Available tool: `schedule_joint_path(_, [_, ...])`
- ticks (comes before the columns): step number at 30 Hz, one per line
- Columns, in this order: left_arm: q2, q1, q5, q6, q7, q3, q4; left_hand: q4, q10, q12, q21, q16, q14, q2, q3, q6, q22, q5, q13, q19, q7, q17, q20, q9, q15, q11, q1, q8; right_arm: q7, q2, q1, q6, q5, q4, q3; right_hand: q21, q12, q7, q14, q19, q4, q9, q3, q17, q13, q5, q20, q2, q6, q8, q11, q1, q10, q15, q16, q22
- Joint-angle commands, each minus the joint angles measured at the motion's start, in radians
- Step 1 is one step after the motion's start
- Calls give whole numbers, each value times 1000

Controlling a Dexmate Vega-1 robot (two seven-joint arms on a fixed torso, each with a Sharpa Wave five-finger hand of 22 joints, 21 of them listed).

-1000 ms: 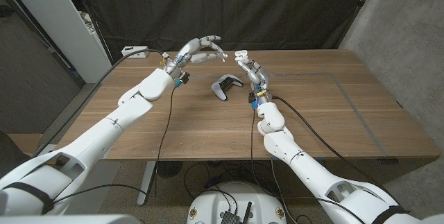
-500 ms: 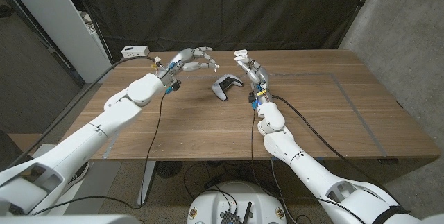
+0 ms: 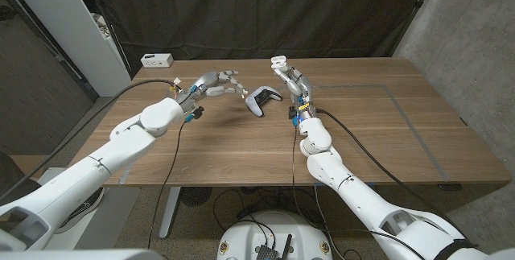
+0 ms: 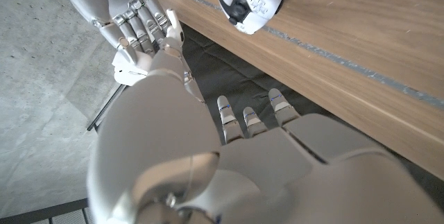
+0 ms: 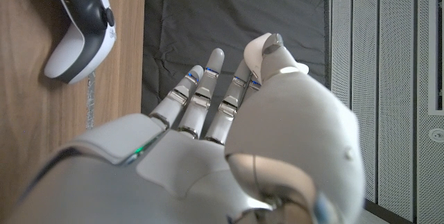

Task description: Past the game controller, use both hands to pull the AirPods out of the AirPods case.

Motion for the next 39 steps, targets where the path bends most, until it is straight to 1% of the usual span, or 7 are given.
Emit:
schedule_joint_path(1, [24,65,2,86,58,0,-31,-4,-25,-11,-7,-3,-27,2,-1,17,2,-5,-4,-3,1,2,-4,10,3,6,16,8,16,-23,-7,-29,14,-34,4,-2,0,-34,7,4,0,27,7,5,2,5,6,5,94,39,-6,-1,5,-170,-3,3])
schedule_joint_path(10, [51,80,7,167,67,10,-33,-6,-117,-35,-17,-4,-91,7,-7,19,0,-8,-26,-47,0,0,-8,-1,19,8,19,-2,38,-24,15,-51,23,-18,-1,-3,-2,-33,8,4,0,25,7,7,1,5,7,5,95,39,-6,-1,3,-171,-5,3])
schedule_joint_path(27, [51,52,4,249,59,53,19,-6,-118,-20,-9,7,-91,12,-12,26,-1,-9,-49,-42,5,-1,-3,4,18,11,21,0,54,-11,44,-62,38,22,-3,-2,-2,-36,8,5,0,25,7,11,2,5,7,5,96,39,-5,-1,6,-171,-9,3])
schedule_joint_path(32, [49,45,6,254,59,63,27,-7,-116,-17,-8,8,-87,12,-13,28,-1,-9,-53,-41,8,-1,-5,5,15,9,22,1,54,-13,42,-68,40,20,-2,-2,-2,-36,8,6,0,25,7,11,3,5,7,4,95,39,-4,-2,6,-170,-10,3])
schedule_joint_path(36, [45,54,2,221,78,53,26,-7,-114,-14,-6,10,-79,11,-15,14,-1,-9,-58,-36,-5,-1,0,9,15,13,21,-3,54,-16,40,-65,38,18,-2,-3,-3,-36,9,5,0,25,7,12,3,5,7,4,96,39,-4,-2,5,-170,-11,3])
schedule_joint_path(38, [39,59,-1,192,91,44,30,-3,-110,-11,-6,12,-72,14,-18,-9,0,-9,-62,-34,-13,-1,2,12,14,9,16,-12,53,-15,40,-66,40,17,-1,-2,-2,-36,9,5,0,26,7,13,3,5,7,4,95,39,-5,-2,6,-170,-11,3])
schedule_joint_path(39, [37,63,-2,174,97,38,31,1,-110,-10,-5,12,-68,12,-24,-45,0,-9,-65,-31,-22,-1,1,8,11,6,9,-29,54,-16,39,-67,41,17,-1,-2,-2,-35,9,5,0,25,7,13,3,5,7,4,96,39,-5,-2,6,-170,-12,3])
